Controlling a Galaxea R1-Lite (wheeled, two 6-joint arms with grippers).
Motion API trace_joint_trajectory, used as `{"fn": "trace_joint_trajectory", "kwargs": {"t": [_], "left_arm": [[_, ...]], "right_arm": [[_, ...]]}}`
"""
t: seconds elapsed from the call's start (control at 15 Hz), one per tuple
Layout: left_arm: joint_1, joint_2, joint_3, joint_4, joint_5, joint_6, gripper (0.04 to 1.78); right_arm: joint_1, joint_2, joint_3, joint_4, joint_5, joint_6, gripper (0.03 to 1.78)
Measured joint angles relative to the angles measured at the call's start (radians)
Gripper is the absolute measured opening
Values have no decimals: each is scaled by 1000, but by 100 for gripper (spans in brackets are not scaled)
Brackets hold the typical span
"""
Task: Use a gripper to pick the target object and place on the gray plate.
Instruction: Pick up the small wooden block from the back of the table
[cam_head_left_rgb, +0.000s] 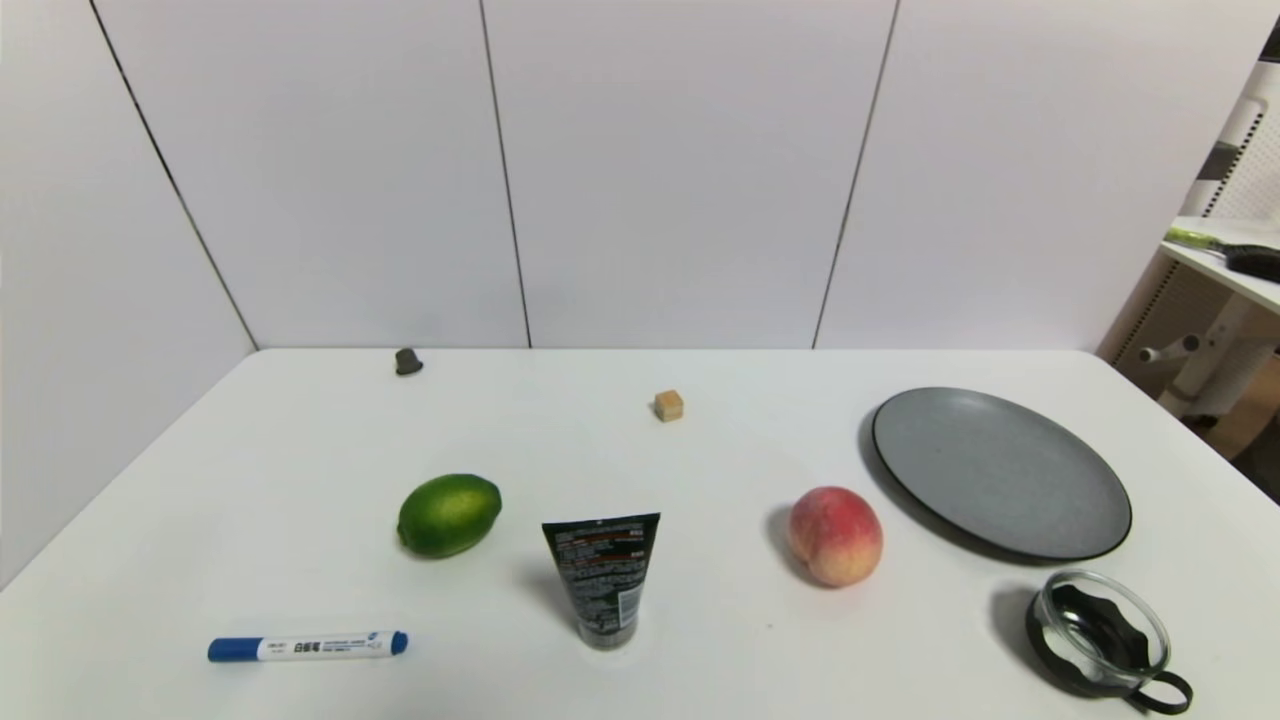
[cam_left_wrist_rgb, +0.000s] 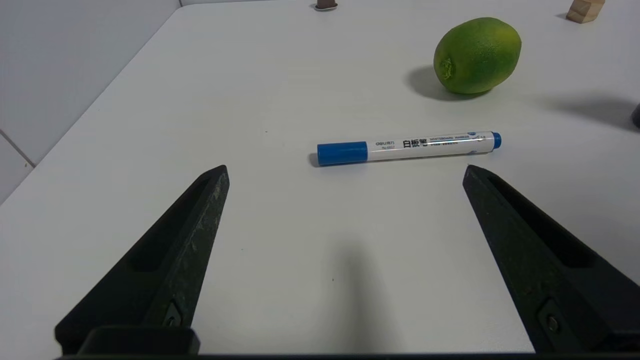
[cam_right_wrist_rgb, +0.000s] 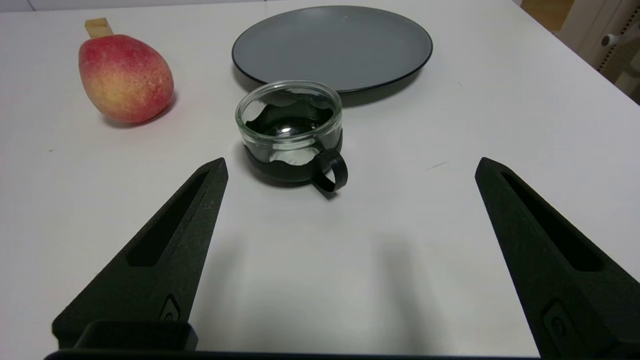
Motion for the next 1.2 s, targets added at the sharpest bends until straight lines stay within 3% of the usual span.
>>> {"fn": "trace_joint_trajectory", "kwargs": {"t": [0.33, 0.6, 0.8, 1.2], "left_arm": [[0, 0, 0, 0, 0, 0, 169], [0, 0, 0, 0, 0, 0, 169], [0, 0, 0, 0, 0, 0, 169], [0, 0, 0, 0, 0, 0, 169]], "right_arm": [[5, 133, -214, 83, 33, 3, 171], [19, 367, -481, 146, 113, 3, 171], [80, 594, -662, 186, 152, 5, 171], [233, 1084, -1019, 202, 167, 9, 171]]}}
